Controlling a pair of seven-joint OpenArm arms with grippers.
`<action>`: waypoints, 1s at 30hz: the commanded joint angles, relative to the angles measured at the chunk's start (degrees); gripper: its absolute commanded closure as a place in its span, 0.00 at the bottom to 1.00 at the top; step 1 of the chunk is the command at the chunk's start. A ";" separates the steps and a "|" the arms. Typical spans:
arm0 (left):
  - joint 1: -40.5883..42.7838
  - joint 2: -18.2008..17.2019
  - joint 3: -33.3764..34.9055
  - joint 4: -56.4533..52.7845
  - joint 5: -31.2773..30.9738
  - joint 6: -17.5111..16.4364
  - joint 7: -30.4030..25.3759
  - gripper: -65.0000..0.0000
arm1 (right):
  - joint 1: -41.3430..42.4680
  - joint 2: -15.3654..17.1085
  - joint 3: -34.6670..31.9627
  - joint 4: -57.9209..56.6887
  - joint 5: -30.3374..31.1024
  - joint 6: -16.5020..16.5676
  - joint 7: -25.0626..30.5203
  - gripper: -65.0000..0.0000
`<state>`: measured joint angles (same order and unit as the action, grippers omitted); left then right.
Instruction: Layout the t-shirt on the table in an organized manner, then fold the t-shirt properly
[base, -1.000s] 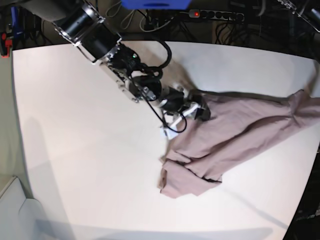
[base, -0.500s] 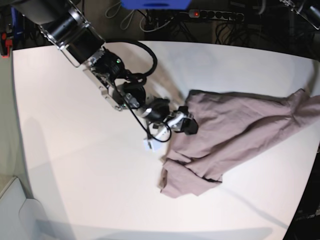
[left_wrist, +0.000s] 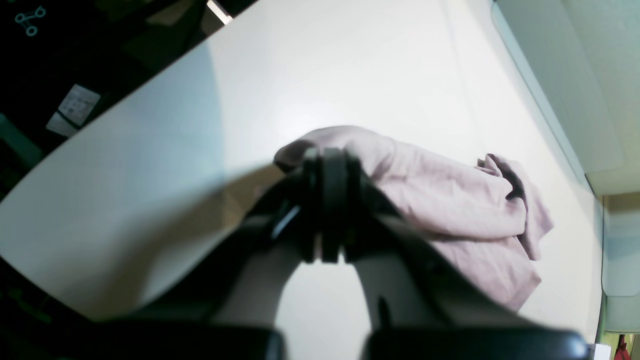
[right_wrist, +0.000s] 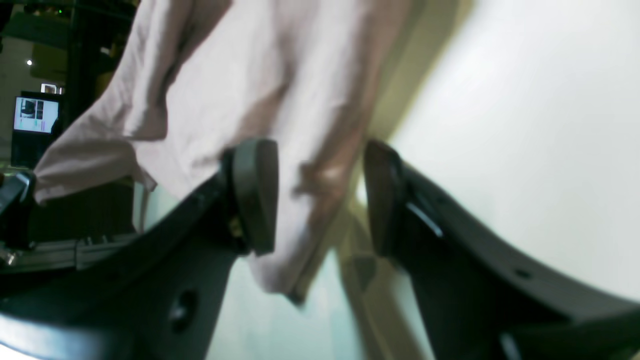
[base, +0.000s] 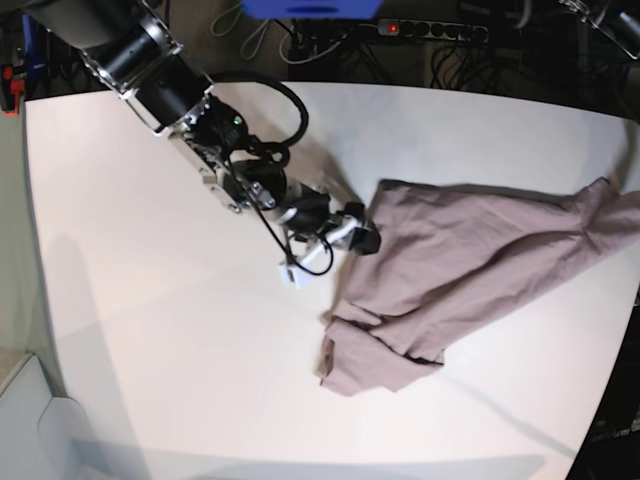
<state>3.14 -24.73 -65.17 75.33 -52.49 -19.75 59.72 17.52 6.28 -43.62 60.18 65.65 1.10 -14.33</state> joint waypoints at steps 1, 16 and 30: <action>-0.37 -1.51 -0.28 1.02 -1.18 -0.60 -1.04 1.00 | 0.72 -0.79 0.14 0.26 2.44 -1.06 -0.57 0.56; -0.28 -0.46 -0.55 1.02 -1.27 -0.60 -0.95 1.00 | 1.43 2.82 0.32 15.99 2.53 -1.06 -0.84 1.00; -0.46 6.14 -0.11 17.02 -1.27 -0.60 7.75 1.00 | 4.42 11.69 5.77 50.37 2.70 -1.15 -2.33 1.00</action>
<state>3.16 -16.67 -65.01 91.24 -52.27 -20.14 69.08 20.75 18.00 -38.30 109.71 65.47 0.21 -17.96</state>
